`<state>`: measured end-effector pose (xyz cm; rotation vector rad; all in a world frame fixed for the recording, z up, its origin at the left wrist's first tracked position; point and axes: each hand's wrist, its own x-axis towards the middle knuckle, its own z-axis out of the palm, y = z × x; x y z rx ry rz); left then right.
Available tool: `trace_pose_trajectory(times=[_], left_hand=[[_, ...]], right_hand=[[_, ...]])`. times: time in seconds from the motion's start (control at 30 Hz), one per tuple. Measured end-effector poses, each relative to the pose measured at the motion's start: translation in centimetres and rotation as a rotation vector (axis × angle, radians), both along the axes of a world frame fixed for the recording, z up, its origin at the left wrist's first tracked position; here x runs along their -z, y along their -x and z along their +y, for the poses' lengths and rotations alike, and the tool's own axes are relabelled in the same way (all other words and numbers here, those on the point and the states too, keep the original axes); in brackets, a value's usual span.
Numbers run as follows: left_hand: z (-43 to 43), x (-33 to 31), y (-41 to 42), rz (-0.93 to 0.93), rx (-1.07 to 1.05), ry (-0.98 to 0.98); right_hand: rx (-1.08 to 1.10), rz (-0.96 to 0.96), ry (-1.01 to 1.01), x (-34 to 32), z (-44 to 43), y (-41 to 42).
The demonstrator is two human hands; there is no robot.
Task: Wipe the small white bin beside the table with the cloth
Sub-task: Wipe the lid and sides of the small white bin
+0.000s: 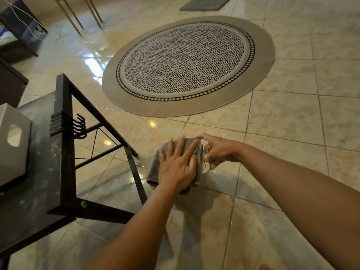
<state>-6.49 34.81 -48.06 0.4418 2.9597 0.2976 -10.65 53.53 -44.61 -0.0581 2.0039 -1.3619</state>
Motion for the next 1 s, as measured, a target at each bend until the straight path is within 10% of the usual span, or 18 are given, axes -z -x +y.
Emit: trace_pose_trajectory(times=[0.1,0.33,0.7,0.87,1.0], left_hand=[[0.0,-0.1,-0.3,0.012,0.171,0.05],[-1.2,0.5,-1.6,-0.019,-0.305,0.012],[-1.3,0.1,-1.7,-0.087,-0.456,-0.017],[1.4,0.3,-2.9,0.001,-0.139,-0.016],[-1.0,0.2,0.0,-0.039,-0.345,-0.027]], right_hand=[[-0.005,-0.019,0.006,-0.1,0.1,-0.2],[-0.006,-0.009,0.004,0.0,0.2,-0.1],[0.007,0.003,-0.019,-0.1,-0.4,-0.1],[-0.004,-0.008,-0.002,0.0,-0.2,0.2],[0.014,0.016,-0.017,0.2,-0.4,0.0]])
